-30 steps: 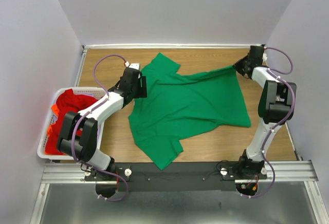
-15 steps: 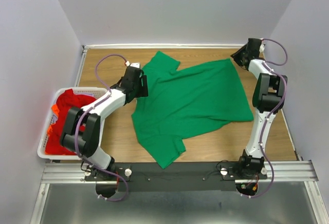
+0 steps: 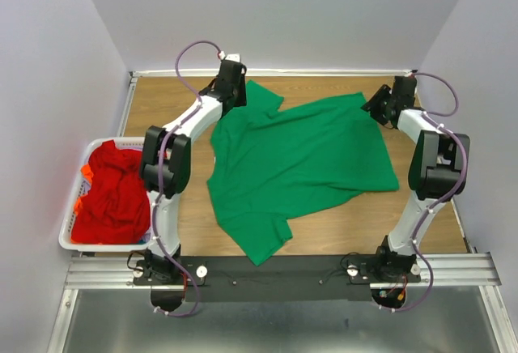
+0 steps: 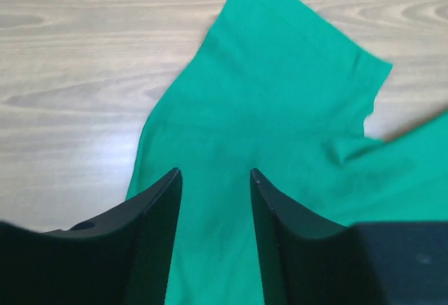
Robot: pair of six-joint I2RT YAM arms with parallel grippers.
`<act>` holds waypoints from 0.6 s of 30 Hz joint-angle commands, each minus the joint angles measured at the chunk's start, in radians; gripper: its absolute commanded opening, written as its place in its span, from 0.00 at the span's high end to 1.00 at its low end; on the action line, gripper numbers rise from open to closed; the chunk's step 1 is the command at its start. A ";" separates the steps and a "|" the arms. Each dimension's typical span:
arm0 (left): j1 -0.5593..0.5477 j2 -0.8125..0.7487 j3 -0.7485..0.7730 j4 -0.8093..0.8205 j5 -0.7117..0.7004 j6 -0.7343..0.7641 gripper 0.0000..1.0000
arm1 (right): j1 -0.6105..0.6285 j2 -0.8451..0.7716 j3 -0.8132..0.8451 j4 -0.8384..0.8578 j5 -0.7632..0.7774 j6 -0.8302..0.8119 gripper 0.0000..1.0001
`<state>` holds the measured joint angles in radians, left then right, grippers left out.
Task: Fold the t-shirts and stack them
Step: Flatten the tshirt out
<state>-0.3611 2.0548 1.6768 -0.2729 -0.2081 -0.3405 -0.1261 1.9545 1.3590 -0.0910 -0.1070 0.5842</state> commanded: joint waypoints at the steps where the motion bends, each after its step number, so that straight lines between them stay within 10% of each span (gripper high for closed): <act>1: 0.007 0.125 0.162 -0.064 -0.013 0.021 0.51 | -0.004 -0.037 -0.098 -0.019 -0.112 -0.024 0.45; 18: 0.028 0.400 0.362 -0.124 0.095 -0.011 0.55 | -0.004 -0.086 -0.231 -0.021 -0.123 0.017 0.46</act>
<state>-0.3393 2.4340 2.0323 -0.3851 -0.1627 -0.3412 -0.1261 1.9102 1.1568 -0.1062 -0.2214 0.5877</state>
